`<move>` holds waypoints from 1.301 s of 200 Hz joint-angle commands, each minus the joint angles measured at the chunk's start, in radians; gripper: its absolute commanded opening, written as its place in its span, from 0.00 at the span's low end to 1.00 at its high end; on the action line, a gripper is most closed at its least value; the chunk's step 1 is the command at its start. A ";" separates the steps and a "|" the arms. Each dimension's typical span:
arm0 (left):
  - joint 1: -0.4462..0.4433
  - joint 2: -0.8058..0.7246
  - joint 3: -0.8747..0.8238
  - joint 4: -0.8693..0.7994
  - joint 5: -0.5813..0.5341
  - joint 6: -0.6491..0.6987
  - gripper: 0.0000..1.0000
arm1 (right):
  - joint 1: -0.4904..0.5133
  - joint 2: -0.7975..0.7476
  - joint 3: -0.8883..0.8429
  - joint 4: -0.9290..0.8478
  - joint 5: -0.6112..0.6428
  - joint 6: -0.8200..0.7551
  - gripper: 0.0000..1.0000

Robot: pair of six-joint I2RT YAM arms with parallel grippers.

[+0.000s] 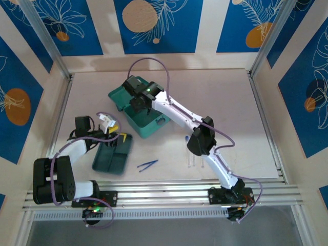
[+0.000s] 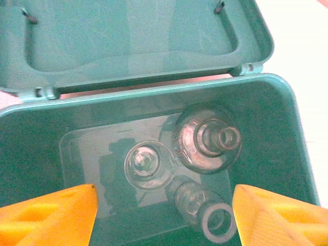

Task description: Organize the chemistry lab equipment

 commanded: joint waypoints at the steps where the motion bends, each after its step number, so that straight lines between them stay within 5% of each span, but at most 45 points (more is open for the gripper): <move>1: -0.010 -0.002 0.016 0.003 0.008 0.009 0.80 | 0.022 -0.089 -0.066 0.034 0.065 0.008 0.71; 142: -0.014 0.002 0.020 0.006 -0.004 0.001 0.79 | 0.082 -0.634 -0.795 0.222 0.151 0.252 0.71; 260: -0.018 0.011 0.027 0.004 -0.015 -0.004 0.79 | 0.015 -0.977 -1.184 0.252 0.142 0.462 0.71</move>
